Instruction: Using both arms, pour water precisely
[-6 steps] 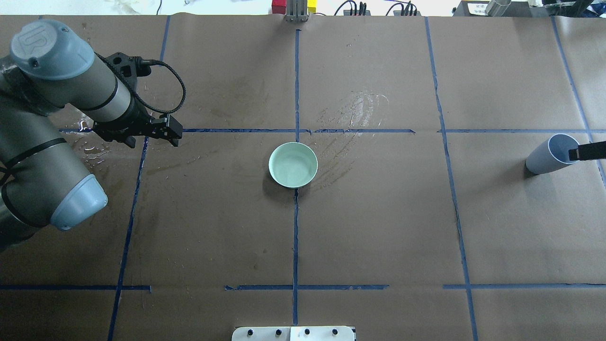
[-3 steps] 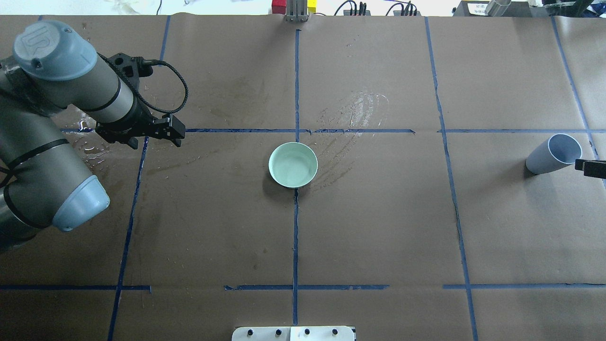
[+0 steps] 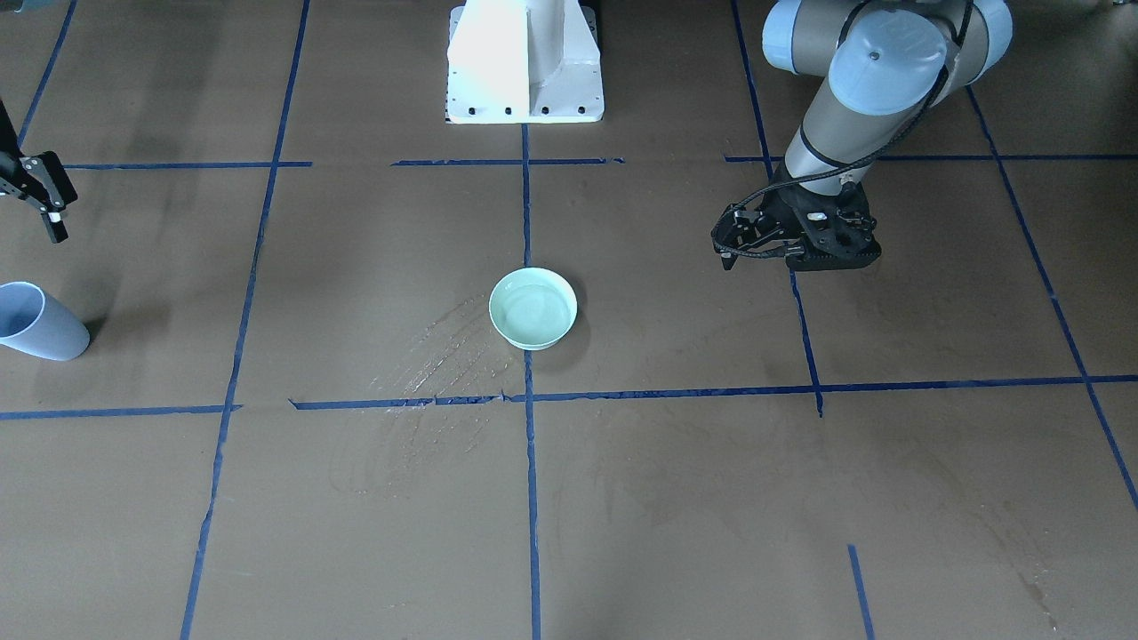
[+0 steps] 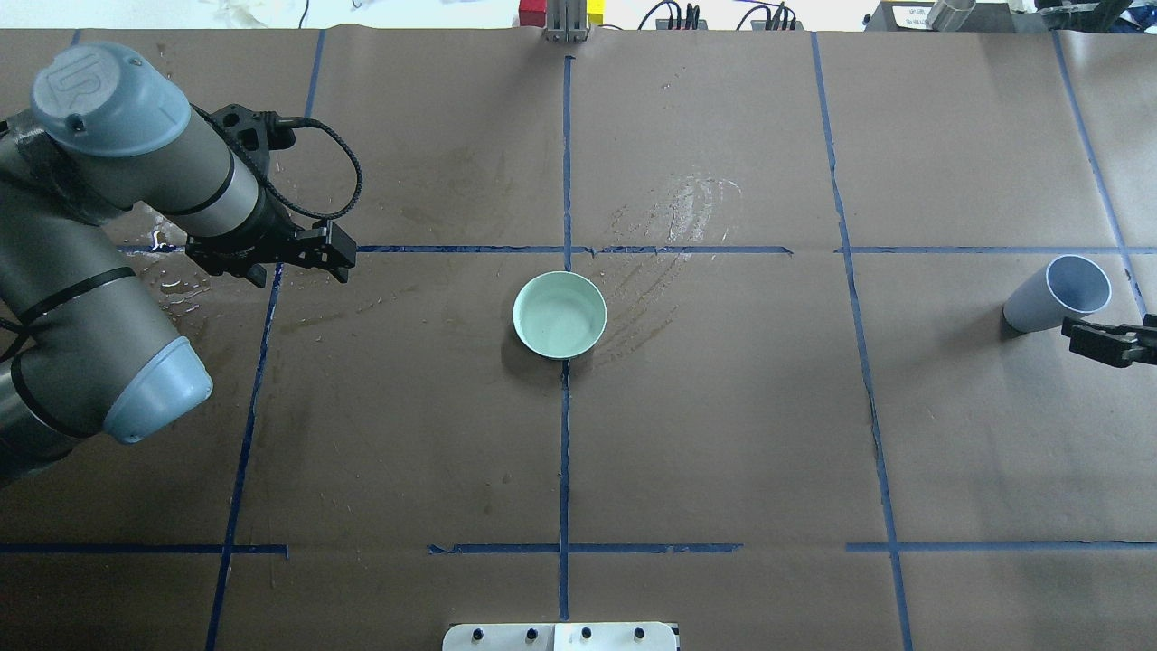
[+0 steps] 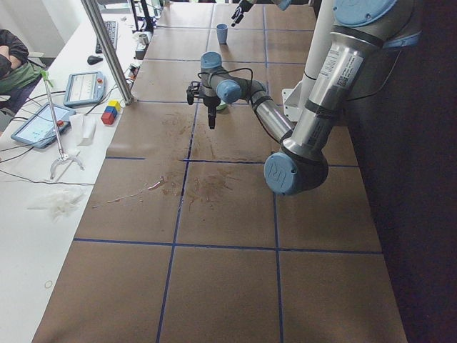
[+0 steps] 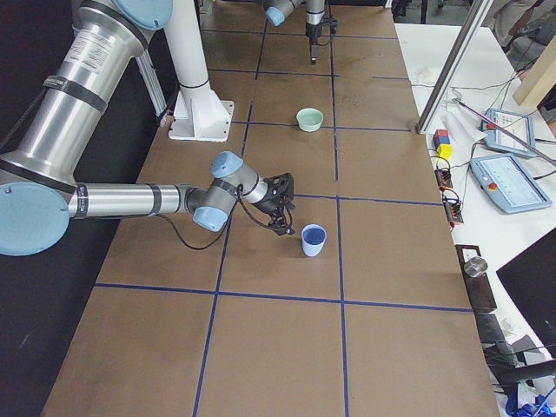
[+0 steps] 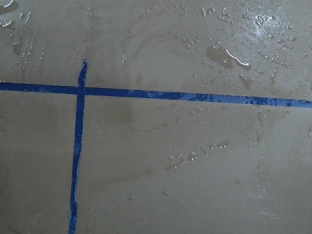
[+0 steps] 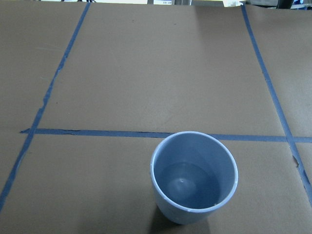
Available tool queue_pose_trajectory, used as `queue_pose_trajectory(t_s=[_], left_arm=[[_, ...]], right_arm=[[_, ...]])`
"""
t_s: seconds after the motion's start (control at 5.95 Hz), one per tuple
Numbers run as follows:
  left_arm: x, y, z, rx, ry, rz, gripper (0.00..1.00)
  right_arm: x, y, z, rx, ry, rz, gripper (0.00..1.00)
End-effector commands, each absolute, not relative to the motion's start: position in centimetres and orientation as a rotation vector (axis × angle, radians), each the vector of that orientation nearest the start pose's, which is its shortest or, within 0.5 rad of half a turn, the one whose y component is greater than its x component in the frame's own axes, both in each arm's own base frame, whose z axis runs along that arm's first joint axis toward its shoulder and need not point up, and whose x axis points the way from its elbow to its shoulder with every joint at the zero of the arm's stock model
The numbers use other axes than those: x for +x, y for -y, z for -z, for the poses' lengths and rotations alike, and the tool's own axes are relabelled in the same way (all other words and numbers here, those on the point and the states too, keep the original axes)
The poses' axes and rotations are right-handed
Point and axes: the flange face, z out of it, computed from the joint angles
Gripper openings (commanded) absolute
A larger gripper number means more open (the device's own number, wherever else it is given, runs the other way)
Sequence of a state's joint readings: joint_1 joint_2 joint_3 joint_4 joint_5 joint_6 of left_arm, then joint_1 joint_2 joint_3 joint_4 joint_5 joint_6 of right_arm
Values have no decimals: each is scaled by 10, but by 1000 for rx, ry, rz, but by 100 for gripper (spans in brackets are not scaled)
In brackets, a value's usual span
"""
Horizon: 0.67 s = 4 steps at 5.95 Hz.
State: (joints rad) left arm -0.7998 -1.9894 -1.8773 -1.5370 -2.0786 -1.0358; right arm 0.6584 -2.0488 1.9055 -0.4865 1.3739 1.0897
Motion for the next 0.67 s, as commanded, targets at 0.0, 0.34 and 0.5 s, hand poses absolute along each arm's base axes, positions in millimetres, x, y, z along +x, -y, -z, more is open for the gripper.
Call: queue_pose_trajectory(t_s=[0.0,0.34,0.5], left_arm=[[357,488,-295,35,-831,73,100],[357,488,-296,34,-830,74,100],[356,488,-295,35,-831,73,100]], right_arm=[[-207,300,-617,766,637,-317,98],[-235,298,-644,889,576,-375,97],[-246,305,-654,956,535,-399,97]])
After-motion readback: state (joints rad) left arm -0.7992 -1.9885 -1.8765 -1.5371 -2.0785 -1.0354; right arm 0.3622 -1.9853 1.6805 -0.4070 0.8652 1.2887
